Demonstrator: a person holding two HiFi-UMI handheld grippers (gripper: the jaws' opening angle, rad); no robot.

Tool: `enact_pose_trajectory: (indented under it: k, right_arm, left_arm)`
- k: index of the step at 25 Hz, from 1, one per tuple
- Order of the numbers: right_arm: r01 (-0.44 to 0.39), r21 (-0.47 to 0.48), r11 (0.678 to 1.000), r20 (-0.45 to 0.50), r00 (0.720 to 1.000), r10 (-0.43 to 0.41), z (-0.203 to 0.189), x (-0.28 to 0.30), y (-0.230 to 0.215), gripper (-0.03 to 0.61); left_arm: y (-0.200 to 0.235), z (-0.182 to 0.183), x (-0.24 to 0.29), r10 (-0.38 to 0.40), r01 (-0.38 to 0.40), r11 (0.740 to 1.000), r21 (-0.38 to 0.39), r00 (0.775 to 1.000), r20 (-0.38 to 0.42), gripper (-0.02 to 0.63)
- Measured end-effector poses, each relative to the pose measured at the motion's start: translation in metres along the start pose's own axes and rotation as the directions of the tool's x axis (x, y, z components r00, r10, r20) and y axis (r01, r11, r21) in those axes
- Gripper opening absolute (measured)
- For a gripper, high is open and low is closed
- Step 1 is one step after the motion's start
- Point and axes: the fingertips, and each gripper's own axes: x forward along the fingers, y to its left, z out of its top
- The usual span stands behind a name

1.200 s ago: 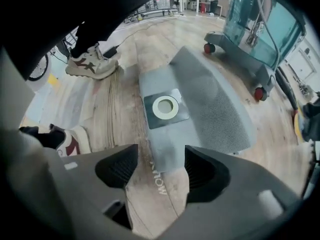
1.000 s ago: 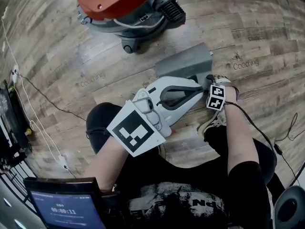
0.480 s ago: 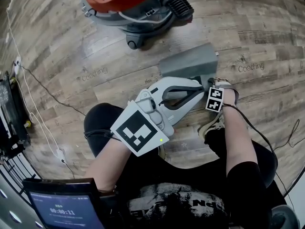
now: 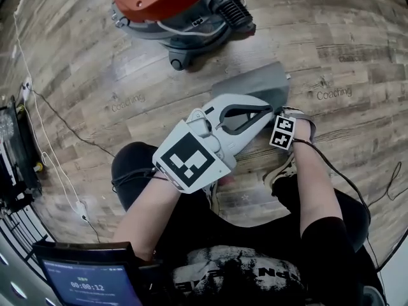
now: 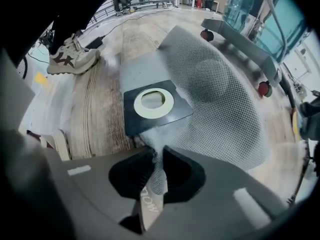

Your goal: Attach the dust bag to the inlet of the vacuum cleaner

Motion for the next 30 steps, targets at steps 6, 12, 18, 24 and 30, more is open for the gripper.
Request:
enact_pose_trajectory:
  k: [6, 12, 18, 24, 30]
  right_arm:
    - [-0.005, 0.011, 1.000, 0.067, 0.998, 0.004, 0.020, -0.031, -0.010, 0.038]
    - [-0.006, -0.013, 1.000, 0.163, 0.987, 0.008, 0.030, -0.099, -0.040, 0.037]
    - [-0.011, 0.010, 1.000, 0.234, 0.972, 0.008, 0.044, -0.179, -0.075, 0.035]
    - [-0.160, 0.158, 0.974, 0.281, 0.953, 0.111, 0.042, -0.252, -0.084, 0.034]
    - [-0.229, 0.296, 0.927, 0.383, 0.918, 0.104, 0.033, -0.300, -0.103, 0.034]
  left_arm:
    - [0.013, 0.003, 0.000, 0.016, -0.017, 1.000, 0.010, 1.000, 0.016, 0.000]
    - [0.038, 0.004, -0.004, 0.050, -0.050, 0.996, 0.076, 0.999, 0.000, 0.000]
    - [0.066, -0.006, -0.016, 0.073, -0.072, 0.990, 0.121, 0.997, -0.001, 0.002]
    - [0.074, -0.024, -0.018, 0.028, -0.012, 0.978, 0.209, 0.997, -0.076, 0.002]
    - [0.052, -0.051, -0.025, -0.043, 0.088, 0.955, 0.282, 0.986, -0.163, 0.110]
